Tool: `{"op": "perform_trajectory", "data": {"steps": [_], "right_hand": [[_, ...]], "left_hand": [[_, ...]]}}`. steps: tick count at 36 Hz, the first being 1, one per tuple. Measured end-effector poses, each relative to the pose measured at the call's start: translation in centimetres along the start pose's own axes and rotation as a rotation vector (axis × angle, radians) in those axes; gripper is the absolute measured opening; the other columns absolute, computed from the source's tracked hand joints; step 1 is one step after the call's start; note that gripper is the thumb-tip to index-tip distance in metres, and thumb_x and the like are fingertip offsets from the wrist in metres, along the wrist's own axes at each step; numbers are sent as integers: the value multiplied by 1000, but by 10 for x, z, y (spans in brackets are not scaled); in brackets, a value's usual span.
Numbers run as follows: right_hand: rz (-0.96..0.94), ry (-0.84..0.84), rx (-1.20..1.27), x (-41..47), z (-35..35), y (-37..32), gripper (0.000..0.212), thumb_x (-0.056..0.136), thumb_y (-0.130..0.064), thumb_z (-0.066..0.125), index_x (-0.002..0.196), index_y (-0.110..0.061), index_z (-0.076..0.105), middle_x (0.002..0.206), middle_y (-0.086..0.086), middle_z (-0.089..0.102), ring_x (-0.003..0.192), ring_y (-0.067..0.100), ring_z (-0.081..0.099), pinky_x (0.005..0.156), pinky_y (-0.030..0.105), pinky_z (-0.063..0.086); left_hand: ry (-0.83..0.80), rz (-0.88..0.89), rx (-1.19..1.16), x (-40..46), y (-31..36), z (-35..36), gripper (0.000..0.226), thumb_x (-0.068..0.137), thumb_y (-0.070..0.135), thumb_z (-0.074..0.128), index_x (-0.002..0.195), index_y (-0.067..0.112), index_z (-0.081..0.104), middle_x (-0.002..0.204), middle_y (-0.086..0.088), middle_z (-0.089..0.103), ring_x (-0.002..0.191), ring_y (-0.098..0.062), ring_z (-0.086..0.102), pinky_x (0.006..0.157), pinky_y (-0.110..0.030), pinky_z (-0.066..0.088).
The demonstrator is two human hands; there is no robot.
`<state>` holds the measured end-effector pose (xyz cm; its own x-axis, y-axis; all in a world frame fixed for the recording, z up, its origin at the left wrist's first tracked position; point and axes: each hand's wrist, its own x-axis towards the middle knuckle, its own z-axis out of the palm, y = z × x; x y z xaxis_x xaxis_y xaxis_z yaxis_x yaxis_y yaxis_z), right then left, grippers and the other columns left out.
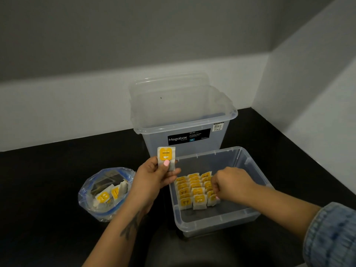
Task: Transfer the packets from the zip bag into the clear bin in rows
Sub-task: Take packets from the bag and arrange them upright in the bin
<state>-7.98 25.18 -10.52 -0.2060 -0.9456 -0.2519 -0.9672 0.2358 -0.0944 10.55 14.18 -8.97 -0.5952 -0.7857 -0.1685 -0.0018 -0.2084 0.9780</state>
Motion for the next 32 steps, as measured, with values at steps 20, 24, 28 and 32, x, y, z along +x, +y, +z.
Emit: {"op": "perform_trajectory", "data": {"steps": [20,24,28,32], "right_hand": [[-15,-70,-36,-2,2,4,15,81,-37,69,87,-25,61,90,-5,64,84,10,58,76,26,49],[32,-8,162,-2,-25,8,13,84,-38,67,84,-27,61,85,-7,64,83,7,60,80,25,52],[38,131,525,1,-57,11,20,83,-37,68,99,-26,63,85,-12,63,82,1,60,78,19,48],[-36,184,699,1,-78,5,20,78,-31,75,95,-32,65,84,-12,68,79,-1,63,67,12,43]], "left_hand": [[-20,-25,70,-1,2,9,17,92,16,51,107,15,60,97,-5,71,81,-13,71,64,-20,57],[-14,-2,152,-1,4,15,16,93,15,53,107,15,59,96,-4,71,80,-12,70,65,-21,57],[-55,56,266,-1,5,26,12,91,14,56,101,21,60,91,4,70,72,-5,69,58,-15,53],[-86,138,455,1,4,38,14,90,22,60,102,28,60,92,9,70,79,-2,68,66,-19,56]]}}
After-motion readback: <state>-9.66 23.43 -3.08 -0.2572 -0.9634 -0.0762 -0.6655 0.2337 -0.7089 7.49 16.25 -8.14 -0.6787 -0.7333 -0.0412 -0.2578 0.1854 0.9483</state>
